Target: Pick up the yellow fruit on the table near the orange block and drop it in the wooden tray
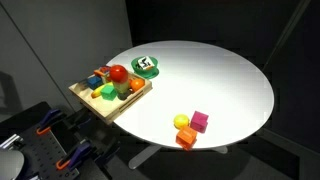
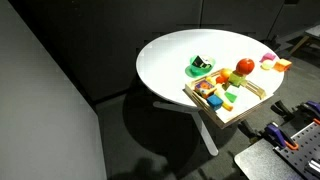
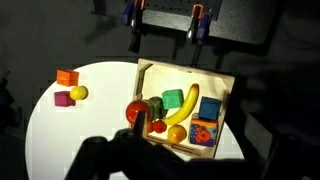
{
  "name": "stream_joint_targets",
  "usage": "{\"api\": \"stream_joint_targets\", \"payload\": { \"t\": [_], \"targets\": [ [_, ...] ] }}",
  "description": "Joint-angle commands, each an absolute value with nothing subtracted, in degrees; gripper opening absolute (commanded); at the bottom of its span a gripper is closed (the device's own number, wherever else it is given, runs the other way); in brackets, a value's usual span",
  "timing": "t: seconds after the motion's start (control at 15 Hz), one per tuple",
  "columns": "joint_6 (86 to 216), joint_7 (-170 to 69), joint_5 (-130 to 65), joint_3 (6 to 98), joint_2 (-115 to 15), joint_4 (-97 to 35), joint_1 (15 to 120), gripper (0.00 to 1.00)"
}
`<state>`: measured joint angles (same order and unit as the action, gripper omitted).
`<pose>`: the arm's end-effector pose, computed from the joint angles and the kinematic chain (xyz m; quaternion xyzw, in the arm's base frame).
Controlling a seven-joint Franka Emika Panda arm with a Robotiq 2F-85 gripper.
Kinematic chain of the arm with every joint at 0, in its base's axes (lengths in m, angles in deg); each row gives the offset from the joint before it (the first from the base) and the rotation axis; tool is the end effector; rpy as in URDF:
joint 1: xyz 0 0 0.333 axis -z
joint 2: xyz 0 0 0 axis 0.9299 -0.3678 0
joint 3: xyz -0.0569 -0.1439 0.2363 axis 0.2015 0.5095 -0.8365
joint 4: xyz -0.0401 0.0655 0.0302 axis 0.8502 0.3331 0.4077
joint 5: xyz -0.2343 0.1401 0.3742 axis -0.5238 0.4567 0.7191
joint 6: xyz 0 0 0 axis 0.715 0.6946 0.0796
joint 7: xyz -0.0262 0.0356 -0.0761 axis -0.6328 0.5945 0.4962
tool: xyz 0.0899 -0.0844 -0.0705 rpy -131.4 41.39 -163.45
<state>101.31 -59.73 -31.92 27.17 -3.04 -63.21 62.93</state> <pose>0.4102 0.2052 0.4941 0.9859 0.0750 -0.0571 0.1380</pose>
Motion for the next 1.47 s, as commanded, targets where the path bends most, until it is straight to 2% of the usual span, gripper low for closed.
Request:
{"api": "stream_joint_targets", "payload": {
  "t": [0.0, 0.67, 1.4],
  "targets": [
    [101.1, -60.6, -32.6, 28.6, -3.5, -63.0, 60.9, 1.0],
    [102.9, -61.0, -33.0, 29.5, -4.7, -62.1, 61.3, 1.0],
    [120.5, -61.5, -33.1, 37.2, -6.6, -63.2, 65.4, 1.0]
  ]
}}
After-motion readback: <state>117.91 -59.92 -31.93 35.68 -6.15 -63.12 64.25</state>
